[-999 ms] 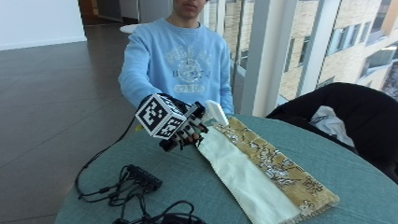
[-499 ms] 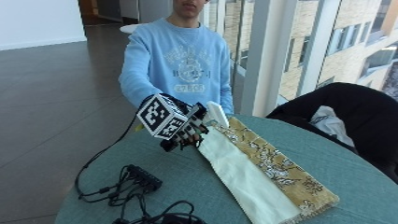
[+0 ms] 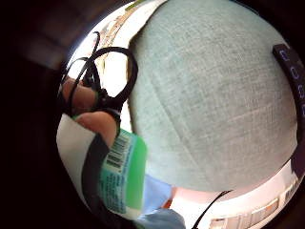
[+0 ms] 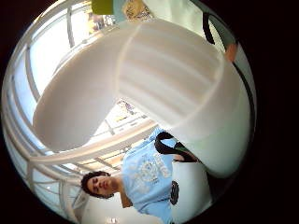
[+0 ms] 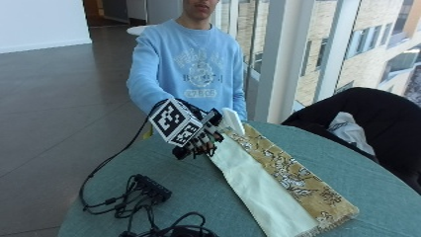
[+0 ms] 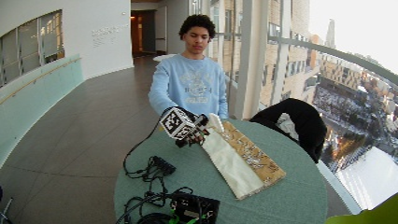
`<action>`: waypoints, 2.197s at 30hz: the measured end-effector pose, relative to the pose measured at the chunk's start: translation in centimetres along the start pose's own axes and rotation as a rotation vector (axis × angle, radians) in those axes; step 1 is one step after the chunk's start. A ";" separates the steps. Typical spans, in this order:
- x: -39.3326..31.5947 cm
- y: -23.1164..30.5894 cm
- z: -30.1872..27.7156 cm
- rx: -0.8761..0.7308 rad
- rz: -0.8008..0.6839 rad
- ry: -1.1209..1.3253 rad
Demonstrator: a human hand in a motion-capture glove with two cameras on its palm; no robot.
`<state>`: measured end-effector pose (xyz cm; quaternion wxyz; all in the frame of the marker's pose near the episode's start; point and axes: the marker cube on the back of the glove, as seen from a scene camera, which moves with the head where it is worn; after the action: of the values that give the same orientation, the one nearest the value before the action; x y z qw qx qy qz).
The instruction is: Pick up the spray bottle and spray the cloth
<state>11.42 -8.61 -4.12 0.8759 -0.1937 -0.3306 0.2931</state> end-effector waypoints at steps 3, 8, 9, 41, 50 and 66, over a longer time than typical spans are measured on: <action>-0.2 0.0 0.1 0.005 -0.010 -0.002; -1.5 0.0 0.5 0.056 -0.072 -0.017; -2.0 0.1 0.7 0.076 -0.096 -0.023; -19.9 -7.2 18.9 0.140 -0.630 -0.457; -20.5 -9.2 23.9 0.128 -0.628 -0.431; -17.6 -5.0 18.9 0.233 -0.633 -0.098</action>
<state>-10.53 -20.93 3.69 0.9228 0.0341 -0.3803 0.0511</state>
